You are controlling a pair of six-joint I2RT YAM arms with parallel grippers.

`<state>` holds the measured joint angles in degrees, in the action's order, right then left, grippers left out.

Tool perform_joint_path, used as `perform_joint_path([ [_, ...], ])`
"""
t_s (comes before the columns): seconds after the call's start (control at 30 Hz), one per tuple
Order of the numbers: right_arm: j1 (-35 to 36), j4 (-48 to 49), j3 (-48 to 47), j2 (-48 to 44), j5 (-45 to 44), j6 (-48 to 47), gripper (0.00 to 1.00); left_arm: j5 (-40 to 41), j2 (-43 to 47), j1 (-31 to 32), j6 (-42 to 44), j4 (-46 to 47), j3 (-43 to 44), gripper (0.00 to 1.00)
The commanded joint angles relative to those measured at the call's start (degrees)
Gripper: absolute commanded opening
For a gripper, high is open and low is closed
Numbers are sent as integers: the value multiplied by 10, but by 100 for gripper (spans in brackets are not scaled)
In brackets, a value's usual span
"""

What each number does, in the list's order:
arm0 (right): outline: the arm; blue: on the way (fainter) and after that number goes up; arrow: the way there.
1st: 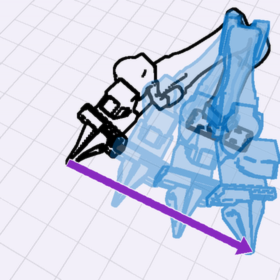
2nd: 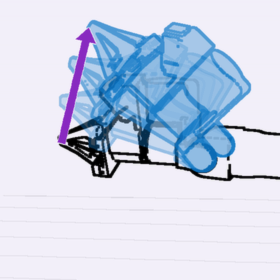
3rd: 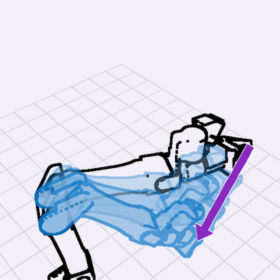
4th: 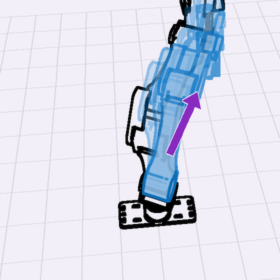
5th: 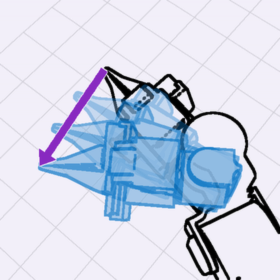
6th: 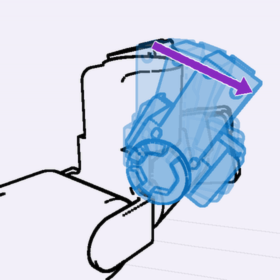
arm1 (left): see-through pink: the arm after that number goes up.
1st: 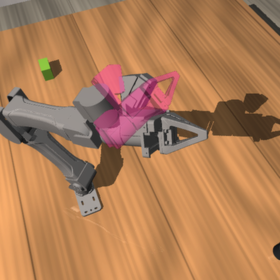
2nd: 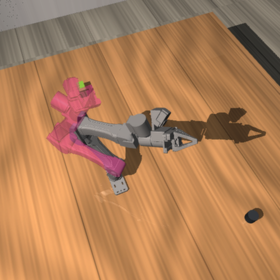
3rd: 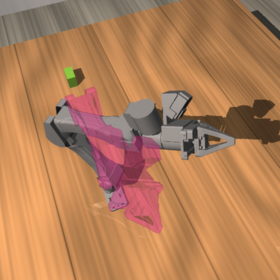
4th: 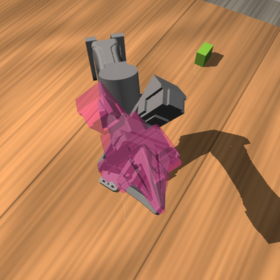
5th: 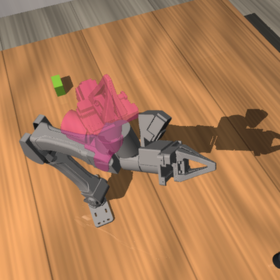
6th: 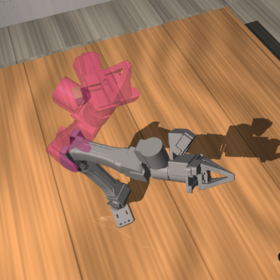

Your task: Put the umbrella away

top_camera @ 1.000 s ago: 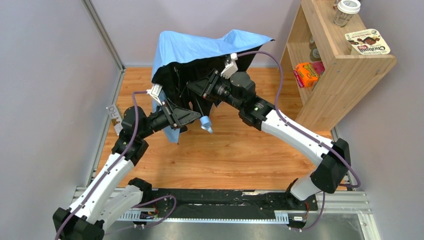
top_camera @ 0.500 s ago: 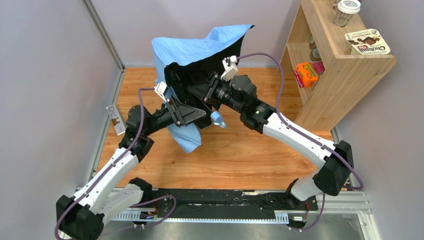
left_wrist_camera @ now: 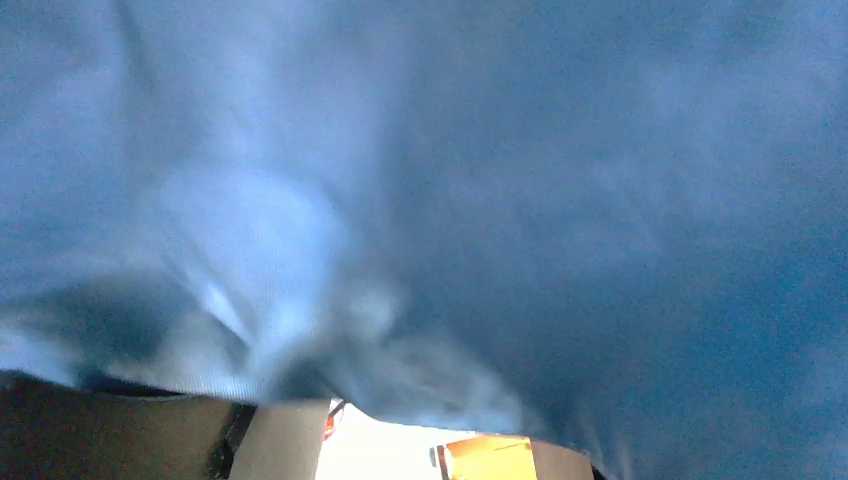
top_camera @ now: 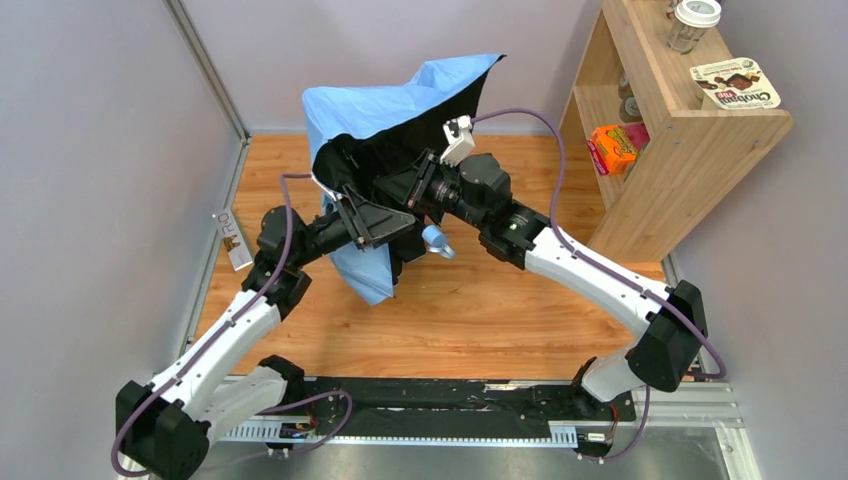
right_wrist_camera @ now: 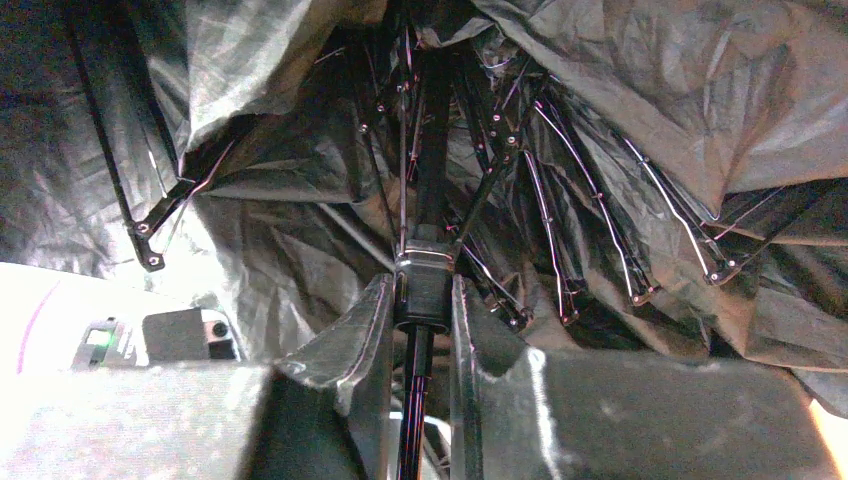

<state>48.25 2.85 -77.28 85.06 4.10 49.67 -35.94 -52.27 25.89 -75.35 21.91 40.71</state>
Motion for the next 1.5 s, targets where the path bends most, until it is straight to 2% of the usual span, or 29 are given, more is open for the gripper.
perform_joint_path([
  [0.0, 11, 70, -2, -38, -10, -5, 0, -10, -27, 5, 25, -2, 48, 70],
  [0.13, 24, 74, 6, -37, -23, -12, 0, -5, -48, 15, 48, -26, 71, 67],
  [0.23, 25, 66, 7, -37, -33, -16, 0, 3, -49, 19, 66, -54, 81, 44],
  [0.43, 24, 45, -2, -31, -61, -11, 0, -2, -53, 21, 123, -142, 123, 18],
  [0.47, 23, 44, -3, -32, -63, -12, 0, -4, -55, 21, 128, -150, 127, 8],
  [0.53, 23, 46, 5, -39, -74, -13, 0, -1, -55, 20, 141, -168, 133, 0],
  [0.7, 20, 45, 42, -75, -83, 2, 0, 60, -22, 11, 173, -216, 118, 0],
  [0.83, 22, 112, 116, -97, -66, 66, 0, 53, -34, -10, 200, -235, 135, 0],
  [0.93, 13, 109, 130, -114, -94, 67, 0, 39, -40, -10, 213, -233, 143, 0],
  [0.97, 4, 107, 127, -116, -87, 63, 0, 26, -38, -10, 214, -231, 144, 2],
  [1.0, -7, 99, 122, -120, -87, 62, 0, 15, -30, -10, 225, -237, 145, 18],
  [1.03, -17, 97, 119, -124, -87, 61, 0, -3, -25, -10, 234, -238, 145, 29],
  [1.1, -42, 91, 111, -127, -74, 53, 0, -39, 1, -10, 253, -239, 136, 61],
  [1.23, -117, 74, 93, -118, 6, 61, 0, -36, 99, -10, 317, -305, 105, 65],
  [1.3, -144, 60, 77, -111, 58, 44, 0, -4, 147, -10, 383, -389, 104, 58],
  [1.37, -166, 49, 60, -109, 114, 24, 0, 80, 184, -10, 421, -486, 111, 57],
  [1.4, -176, 45, 56, -110, 136, 16, 0, 148, 199, -11, 425, -506, 112, 59],
  [1.43, -183, 36, 53, -112, 151, 11, 0, 178, 198, -10, 427, -540, 110, 70],
  [1.47, -186, 30, 54, -118, 157, 6, 0, 206, 193, -10, 425, -544, 108, 75],
])
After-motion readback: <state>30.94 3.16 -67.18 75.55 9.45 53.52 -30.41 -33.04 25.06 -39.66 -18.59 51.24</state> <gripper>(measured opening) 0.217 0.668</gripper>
